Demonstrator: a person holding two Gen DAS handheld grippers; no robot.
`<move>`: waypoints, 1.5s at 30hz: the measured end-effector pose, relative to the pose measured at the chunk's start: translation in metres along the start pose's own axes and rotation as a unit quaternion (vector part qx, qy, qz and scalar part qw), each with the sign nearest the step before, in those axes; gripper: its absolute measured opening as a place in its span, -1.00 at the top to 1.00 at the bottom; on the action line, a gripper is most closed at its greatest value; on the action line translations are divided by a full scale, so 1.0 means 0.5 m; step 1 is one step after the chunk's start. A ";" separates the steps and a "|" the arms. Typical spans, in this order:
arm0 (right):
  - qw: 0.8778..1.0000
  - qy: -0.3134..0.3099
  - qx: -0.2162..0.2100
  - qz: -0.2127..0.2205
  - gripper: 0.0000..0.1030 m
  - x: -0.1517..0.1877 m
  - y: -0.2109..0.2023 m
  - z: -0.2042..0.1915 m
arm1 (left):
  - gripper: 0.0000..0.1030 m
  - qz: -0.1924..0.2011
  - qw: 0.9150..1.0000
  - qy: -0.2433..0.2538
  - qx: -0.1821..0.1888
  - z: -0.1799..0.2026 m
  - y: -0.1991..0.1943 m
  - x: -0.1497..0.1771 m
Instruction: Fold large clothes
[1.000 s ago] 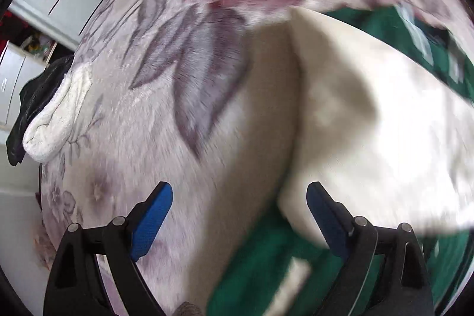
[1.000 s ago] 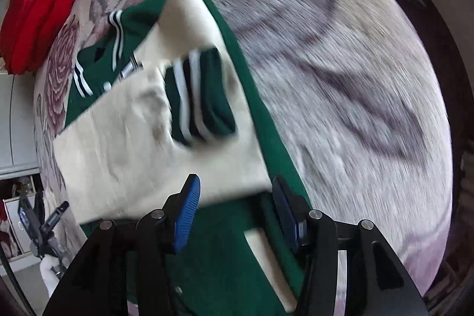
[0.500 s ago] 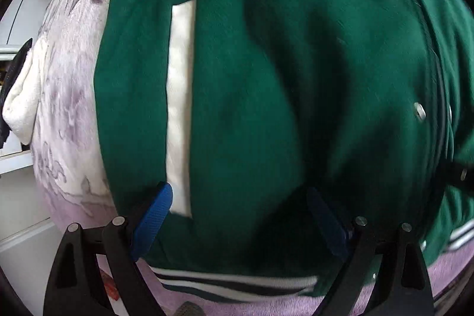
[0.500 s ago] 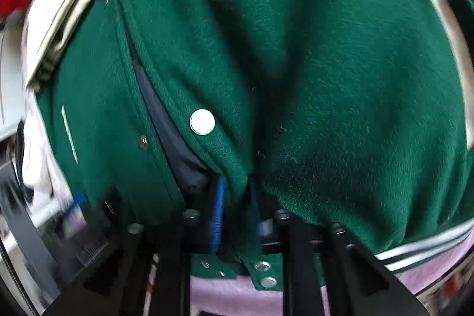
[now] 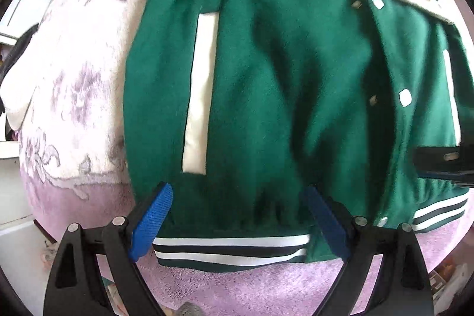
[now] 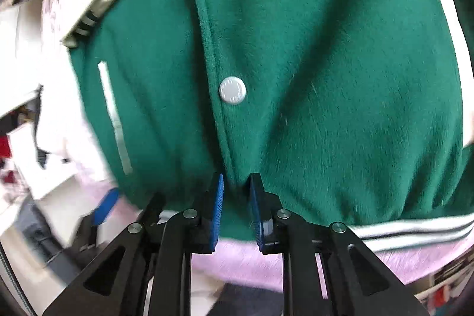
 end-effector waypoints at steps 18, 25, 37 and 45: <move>0.978 -0.058 0.151 0.135 -0.21 -0.373 -0.451 0.260 | -1.00 -0.003 0.995 -0.073 -0.071 0.179 0.075 -0.169; 0.963 -0.137 0.204 0.111 0.42 -0.484 -0.408 0.278 | -1.00 0.011 0.991 -0.101 -0.092 0.157 0.079 -0.158; 0.970 -0.127 0.175 0.114 0.48 -0.497 -0.485 0.336 | -1.00 0.003 0.986 -0.128 -0.107 0.192 0.066 -0.161; 0.970 -0.104 0.202 0.086 0.49 -0.492 -0.552 0.335 | -1.00 0.003 0.984 -0.135 -0.116 0.187 0.052 -0.142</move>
Point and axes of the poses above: each gripper's, at about its wrist camera, not at the fingertips, and y roughly the way its jaws point, z to its right, x to its underside, the point moved 10 cm from there along y, roughly the way its jaws point, and after that the axes turned 5 degrees about -z, right-handed, at the moved point
